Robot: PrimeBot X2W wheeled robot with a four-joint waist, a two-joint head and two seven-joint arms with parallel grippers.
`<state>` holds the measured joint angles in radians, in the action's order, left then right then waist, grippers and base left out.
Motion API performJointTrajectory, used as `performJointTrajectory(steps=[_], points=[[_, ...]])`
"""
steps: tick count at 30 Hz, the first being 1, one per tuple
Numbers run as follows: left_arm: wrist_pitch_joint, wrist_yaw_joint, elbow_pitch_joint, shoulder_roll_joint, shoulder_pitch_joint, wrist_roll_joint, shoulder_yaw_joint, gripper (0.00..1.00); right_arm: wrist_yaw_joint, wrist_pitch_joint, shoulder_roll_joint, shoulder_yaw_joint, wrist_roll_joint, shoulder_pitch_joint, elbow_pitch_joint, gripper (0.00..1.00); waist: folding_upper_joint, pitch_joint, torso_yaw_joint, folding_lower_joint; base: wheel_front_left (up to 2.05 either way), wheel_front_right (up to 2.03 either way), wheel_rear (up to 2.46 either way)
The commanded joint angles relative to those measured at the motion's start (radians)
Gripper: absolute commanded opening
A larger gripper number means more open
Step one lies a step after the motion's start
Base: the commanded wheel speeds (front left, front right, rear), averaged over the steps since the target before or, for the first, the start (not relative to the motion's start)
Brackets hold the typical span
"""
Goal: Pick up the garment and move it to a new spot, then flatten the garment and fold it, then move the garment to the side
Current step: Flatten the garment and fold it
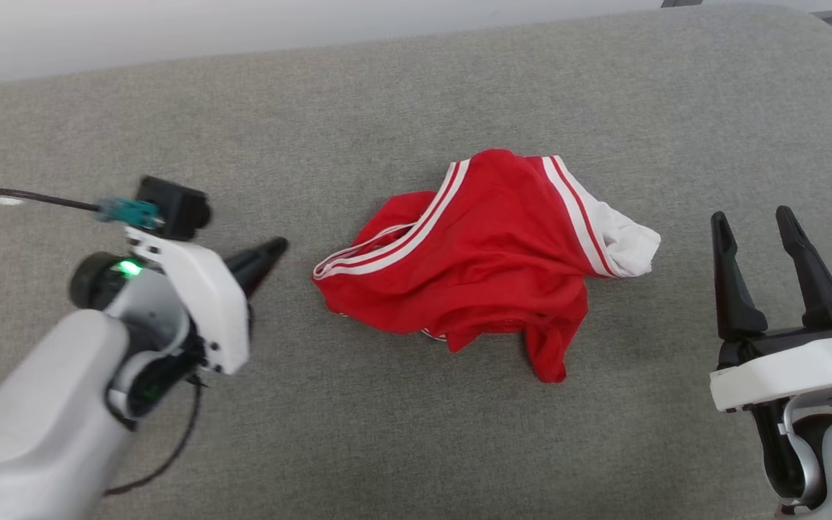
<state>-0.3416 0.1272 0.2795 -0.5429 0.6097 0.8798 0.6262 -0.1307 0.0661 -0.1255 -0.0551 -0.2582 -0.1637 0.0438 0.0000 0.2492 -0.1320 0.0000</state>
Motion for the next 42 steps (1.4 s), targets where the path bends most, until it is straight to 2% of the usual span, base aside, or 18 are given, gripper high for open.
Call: performJointTrajectory(steps=[1, 12, 16, 17, 18, 19, 20, 27, 35, 42], points=[[0.004, -0.016, -0.023, -0.030, -0.007, 0.014, -0.023, 0.00, 0.000, 0.008, 0.002, -0.003, 0.000, 0.002, -0.001, 1.00, 0.0000, 0.000, 0.006, 0.0000, 0.00, 0.00, 0.00], [-0.007, -0.095, -0.170, -0.198, -0.098, 0.056, -0.132, 0.00, 0.000, 0.014, 0.005, -0.018, 0.000, 0.015, -0.003, 1.00, 0.0000, -0.003, 0.025, 0.0000, 0.00, 0.00, 0.00], [-0.018, -0.102, -0.229, -0.219, -0.122, 0.080, -0.145, 0.00, 0.000, 0.012, 0.006, -0.018, -0.001, 0.019, -0.001, 1.00, 0.0000, -0.005, 0.032, 0.0000, 0.00, 0.00, 0.00], [-0.024, -0.101, -0.242, -0.222, -0.120, 0.082, -0.144, 0.17, 0.000, 0.011, 0.006, -0.018, -0.002, 0.019, 0.000, 1.00, 0.0000, -0.005, 0.033, 0.0000, 0.00, 0.00, 0.00], [-0.030, -0.099, -0.253, -0.226, -0.113, 0.076, -0.139, 0.39, 0.000, 0.008, 0.005, -0.016, -0.001, 0.018, 0.001, 1.00, 0.0000, -0.006, 0.033, 0.0000, 0.00, 0.00, 0.00], [-0.041, -0.096, -0.264, -0.227, -0.102, 0.068, -0.130, 0.95, 0.000, 0.006, 0.005, -0.013, -0.005, 0.016, 0.004, 1.00, 0.0000, -0.007, 0.033, 0.0000, 0.00, 0.00, 0.00], [-0.057, -0.092, -0.274, -0.224, -0.091, 0.064, -0.119, 1.00, 0.000, 0.004, 0.005, -0.013, -0.006, 0.015, 0.005, 1.00, 0.0000, -0.008, 0.033, 0.0000, 0.00, 0.00, 0.00], [-0.226, -0.064, -0.262, -0.166, 0.032, 0.059, -0.020, 1.00, 0.000, -0.012, 0.000, 0.004, -0.010, -0.002, 0.010, 1.00, 0.0000, -0.015, 0.021, 0.0000, 0.00, 0.00, 0.00], [-0.394, -0.036, -0.157, -0.084, 0.160, 0.062, 0.086, 1.00, 0.000, -0.039, -0.025, 0.041, -0.036, -0.031, 0.018, 1.00, 0.0000, 0.006, -0.015, 0.0000, 0.00, 0.00, 0.00], [-0.453, -0.035, -0.069, -0.051, 0.199, 0.055, 0.127, 1.00, 0.000, -0.047, -0.036, 0.057, -0.052, -0.055, 0.014, 1.00, 0.0000, 0.047, -0.044, 0.0000, 0.00, 0.00, 0.00]])
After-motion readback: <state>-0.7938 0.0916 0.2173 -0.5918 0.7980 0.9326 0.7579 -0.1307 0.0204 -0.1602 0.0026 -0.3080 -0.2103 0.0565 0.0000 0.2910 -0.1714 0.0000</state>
